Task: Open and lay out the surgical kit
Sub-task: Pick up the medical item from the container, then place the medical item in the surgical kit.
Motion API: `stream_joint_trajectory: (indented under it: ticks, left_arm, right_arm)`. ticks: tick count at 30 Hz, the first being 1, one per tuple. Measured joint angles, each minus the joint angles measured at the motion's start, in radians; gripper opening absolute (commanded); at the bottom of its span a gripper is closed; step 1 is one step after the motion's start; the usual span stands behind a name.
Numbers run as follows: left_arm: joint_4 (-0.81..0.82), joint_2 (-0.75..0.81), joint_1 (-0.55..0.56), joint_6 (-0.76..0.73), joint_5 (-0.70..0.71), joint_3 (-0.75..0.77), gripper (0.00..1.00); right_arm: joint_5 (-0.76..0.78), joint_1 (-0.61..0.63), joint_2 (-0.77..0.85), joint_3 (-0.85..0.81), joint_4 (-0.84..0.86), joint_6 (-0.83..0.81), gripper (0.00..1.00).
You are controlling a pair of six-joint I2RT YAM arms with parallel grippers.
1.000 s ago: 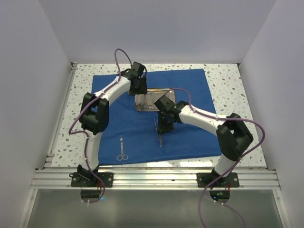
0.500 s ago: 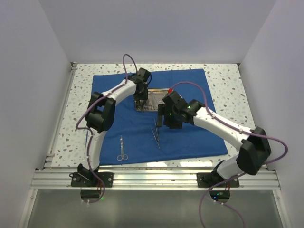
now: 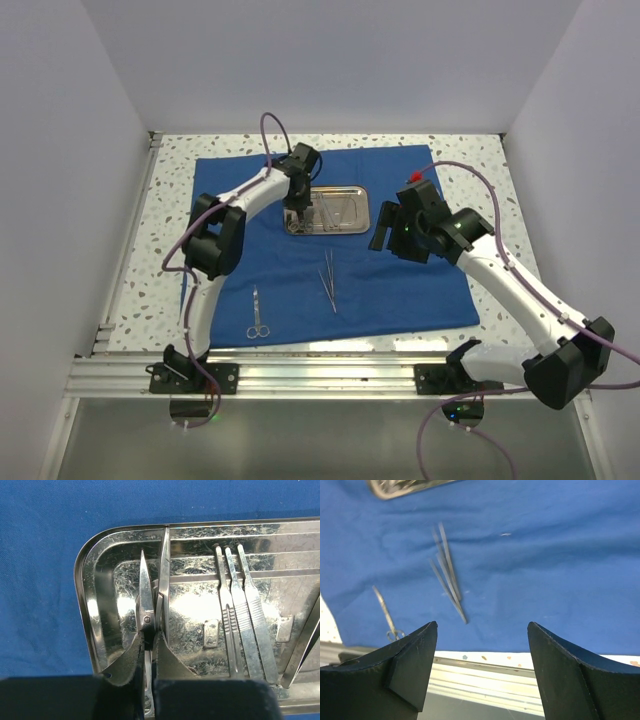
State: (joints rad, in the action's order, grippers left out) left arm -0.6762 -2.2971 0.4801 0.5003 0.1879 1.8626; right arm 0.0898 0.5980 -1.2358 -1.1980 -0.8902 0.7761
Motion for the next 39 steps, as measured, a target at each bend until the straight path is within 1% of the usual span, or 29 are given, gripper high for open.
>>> stream_joint_trajectory:
  ticks: [4,10,13,17,20,22,24,25,26,30,31,34,37,39]
  left_arm:
    - [0.018,0.01,0.0,0.004,-0.004,-0.019,0.0]
    - [0.004,0.013,0.0,0.004,-0.009,-0.006,0.0]
    - [-0.059,0.006,0.0,0.001,-0.023,0.036,0.0]
    - [-0.167,-0.015,0.0,-0.007,-0.032,0.167,0.0]
    - [-0.203,-0.013,0.0,-0.007,-0.032,0.268,0.0]
    - [-0.208,0.008,0.0,-0.006,-0.032,0.287,0.0]
    - [-0.217,0.042,0.0,-0.004,-0.032,0.268,0.0]
    - [-0.218,0.065,0.0,-0.003,-0.032,0.24,0.0]
    - [-0.198,0.114,0.004,0.003,-0.031,0.169,0.0]
    - [-0.186,0.376,0.024,0.036,-0.02,-0.19,0.0]
    - [-0.185,0.454,0.04,0.05,-0.013,-0.289,0.0]
    - [-0.183,0.639,0.089,0.096,-0.001,-0.495,0.0]
    - [-0.167,0.807,0.133,0.153,-0.01,-0.689,0.0]
    - [-0.157,0.899,0.143,0.195,-0.019,-0.815,0.0]
  right_arm:
    - [0.0,-0.056,0.003,0.001,-0.02,-0.022,0.77]
    - [-0.003,-0.06,0.0,0.001,-0.031,-0.038,0.76]
    - [-0.006,-0.06,-0.001,0.001,-0.03,-0.039,0.76]
    - [-0.011,-0.06,-0.001,0.004,-0.03,-0.04,0.76]
    - [-0.013,-0.06,-0.001,0.004,-0.03,-0.045,0.77]
    - [-0.014,-0.06,-0.002,0.004,-0.03,-0.051,0.78]
    - [-0.014,-0.06,-0.006,0.003,-0.03,-0.056,0.78]
    - [-0.014,-0.06,-0.013,0.0,-0.027,-0.06,0.79]
    - [-0.015,-0.06,-0.027,-0.009,-0.029,-0.063,0.79]
    - [-0.032,-0.065,-0.139,-0.1,-0.02,-0.075,0.79]
    - [-0.039,-0.068,-0.19,-0.15,-0.019,-0.077,0.78]
    - [-0.056,-0.076,-0.34,-0.322,-0.023,-0.082,0.78]
    - [-0.06,-0.077,-0.483,-0.491,-0.007,-0.09,0.77]
    - [-0.06,-0.078,-0.574,-0.595,-0.008,-0.1,0.75]
